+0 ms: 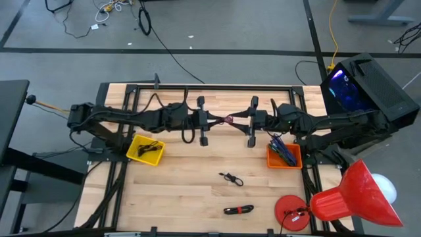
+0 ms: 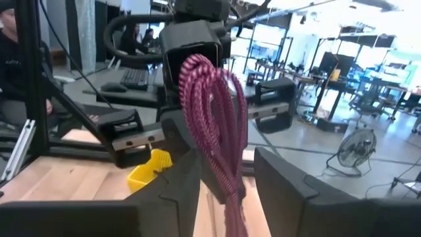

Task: Pick & Place USB Port
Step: Put the black charger cable into the orange basket

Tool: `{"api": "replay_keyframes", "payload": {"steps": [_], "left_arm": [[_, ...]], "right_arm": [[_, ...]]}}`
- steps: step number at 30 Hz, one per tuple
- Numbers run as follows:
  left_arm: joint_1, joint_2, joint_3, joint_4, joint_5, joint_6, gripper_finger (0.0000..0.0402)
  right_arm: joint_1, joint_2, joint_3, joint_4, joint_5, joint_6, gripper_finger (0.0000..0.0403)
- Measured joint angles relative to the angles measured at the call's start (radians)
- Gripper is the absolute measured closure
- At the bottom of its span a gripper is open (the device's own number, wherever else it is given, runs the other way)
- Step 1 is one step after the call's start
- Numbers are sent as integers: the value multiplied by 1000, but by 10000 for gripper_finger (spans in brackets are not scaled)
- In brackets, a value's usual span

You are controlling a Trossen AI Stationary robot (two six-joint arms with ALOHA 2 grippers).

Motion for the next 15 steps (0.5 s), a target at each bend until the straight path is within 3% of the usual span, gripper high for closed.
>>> {"api": "replay_keyframes", "payload": {"steps": [15], "left_arm": [[17, 37, 2, 136, 104, -23, 383]], "right_arm": [[0, 0, 0, 53, 2, -9, 264]]}}
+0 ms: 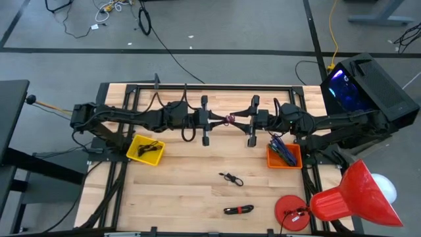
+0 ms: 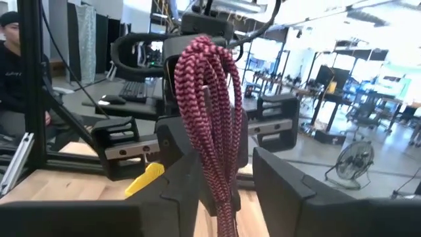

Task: Pick & Place USB Port
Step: Put the black charger cable into the orange basket

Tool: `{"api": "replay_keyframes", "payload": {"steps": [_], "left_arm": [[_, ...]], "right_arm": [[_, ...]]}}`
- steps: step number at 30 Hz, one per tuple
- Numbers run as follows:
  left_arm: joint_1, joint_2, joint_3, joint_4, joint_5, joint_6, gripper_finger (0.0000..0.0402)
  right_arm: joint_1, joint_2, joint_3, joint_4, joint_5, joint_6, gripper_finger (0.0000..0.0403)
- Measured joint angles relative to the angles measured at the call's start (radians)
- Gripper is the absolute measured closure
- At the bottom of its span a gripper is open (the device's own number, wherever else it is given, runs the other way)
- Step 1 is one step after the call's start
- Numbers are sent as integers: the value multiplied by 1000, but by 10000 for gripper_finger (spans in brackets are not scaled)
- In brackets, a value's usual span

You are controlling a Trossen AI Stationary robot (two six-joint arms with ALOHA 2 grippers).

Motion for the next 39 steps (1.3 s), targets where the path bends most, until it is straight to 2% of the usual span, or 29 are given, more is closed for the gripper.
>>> {"api": "replay_keyframes", "payload": {"steps": [3, 7, 8, 13, 19, 24, 31, 35, 39], "left_arm": [[1, 0, 0, 13, 22, -11, 383], [-3, 0, 0, 21, 24, -13, 383], [-3, 0, 0, 23, 27, -13, 383], [-3, 0, 0, 27, 27, -35, 377], [-3, 0, 0, 41, 26, -57, 317], [-2, 0, 0, 40, 16, -57, 292], [-2, -36, 0, -60, -113, -4, 284], [1, -79, 0, -198, -161, -4, 283], [1, -117, -1, -334, -191, -5, 283]], "right_arm": [[0, 0, 0, 12, 4, -19, 294], [0, 0, 0, 15, -23, -41, 377], [0, 0, 0, 15, -41, -59, 387], [4, 0, 0, 17, -14, -59, 397], [4, 0, 0, 10, -2, -57, 401], [3, -20, 0, -30, 38, -50, 401], [3, -168, -1, -268, 142, 6, 402], [6, -310, -1, -486, 159, 105, 403], [26, -447, -1, -775, 199, 262, 403]]}}
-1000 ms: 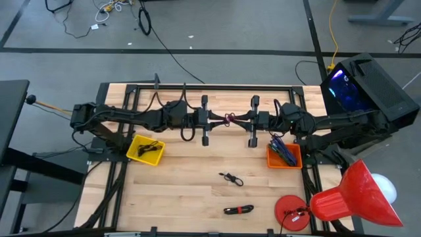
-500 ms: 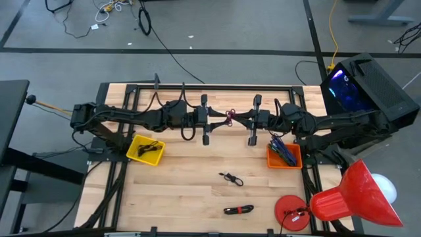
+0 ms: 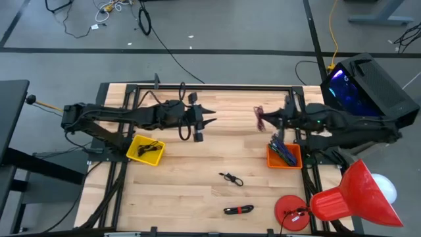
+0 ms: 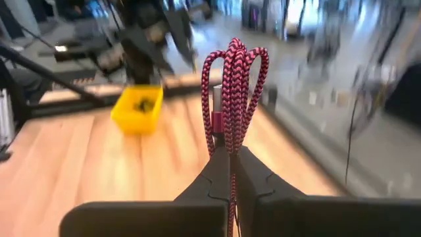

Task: Pick & Place USB Port
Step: Put the black charger cable into the orange basket

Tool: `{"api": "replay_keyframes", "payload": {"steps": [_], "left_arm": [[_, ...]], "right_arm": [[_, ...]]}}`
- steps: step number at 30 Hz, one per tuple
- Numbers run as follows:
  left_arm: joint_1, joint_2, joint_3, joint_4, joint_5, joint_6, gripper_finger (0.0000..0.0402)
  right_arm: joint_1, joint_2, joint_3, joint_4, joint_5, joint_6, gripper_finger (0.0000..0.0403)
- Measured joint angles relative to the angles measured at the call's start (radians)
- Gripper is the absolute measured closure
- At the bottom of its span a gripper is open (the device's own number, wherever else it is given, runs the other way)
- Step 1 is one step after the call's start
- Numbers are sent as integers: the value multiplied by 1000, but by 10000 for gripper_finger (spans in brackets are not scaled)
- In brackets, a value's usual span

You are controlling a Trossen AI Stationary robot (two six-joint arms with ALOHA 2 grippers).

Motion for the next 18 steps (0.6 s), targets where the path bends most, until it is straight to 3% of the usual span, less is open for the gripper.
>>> {"api": "replay_keyframes", "payload": {"steps": [5, 13, 18], "left_arm": [[0, -21, 0, -69, -3, -21, 282], [0, -21, 1, -147, -4, -25, 282], [0, -21, 1, -230, -15, -26, 282]], "right_arm": [[36, -96, 0, -286, 14, 236, 403], [74, -105, 0, -572, -31, 466, 403], [90, -97, 0, -655, -82, 528, 403]]}}
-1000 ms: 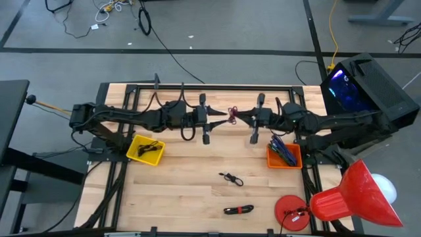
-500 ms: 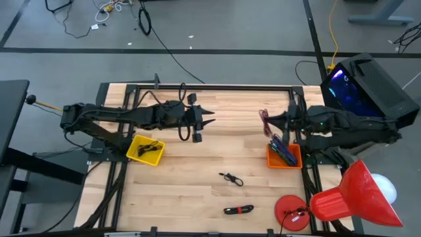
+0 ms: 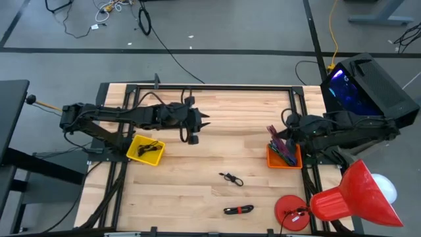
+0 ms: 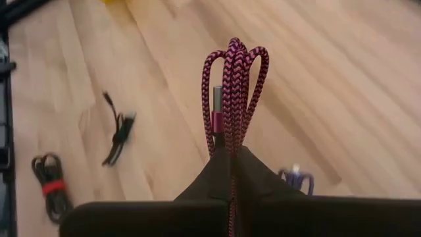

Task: Pick & Place USB Port
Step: Put the black charger cable into the orange basket

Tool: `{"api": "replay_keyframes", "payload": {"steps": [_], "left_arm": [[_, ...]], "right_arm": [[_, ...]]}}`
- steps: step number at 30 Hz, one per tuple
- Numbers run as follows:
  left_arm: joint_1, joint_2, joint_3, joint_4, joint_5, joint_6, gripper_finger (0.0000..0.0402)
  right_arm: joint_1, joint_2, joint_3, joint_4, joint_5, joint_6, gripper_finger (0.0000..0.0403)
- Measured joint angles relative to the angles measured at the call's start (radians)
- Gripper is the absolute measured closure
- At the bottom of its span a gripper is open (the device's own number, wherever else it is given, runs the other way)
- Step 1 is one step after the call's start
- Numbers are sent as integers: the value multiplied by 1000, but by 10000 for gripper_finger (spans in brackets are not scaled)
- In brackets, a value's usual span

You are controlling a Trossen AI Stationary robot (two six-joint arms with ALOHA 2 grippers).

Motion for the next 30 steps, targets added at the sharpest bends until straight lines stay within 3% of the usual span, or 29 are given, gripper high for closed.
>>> {"api": "replay_keyframes", "payload": {"steps": [11, 21, 30], "left_arm": [[0, 0, 0, -42, 0, -1, 282], [0, 0, 0, -52, 0, -4, 282], [0, 1, 0, -52, 0, -5, 282]], "right_arm": [[3, 33, -2, -157, -43, 66, 403], [40, 35, -205, -75, -105, 124, 403], [40, 34, -241, -66, -138, 141, 402]]}}
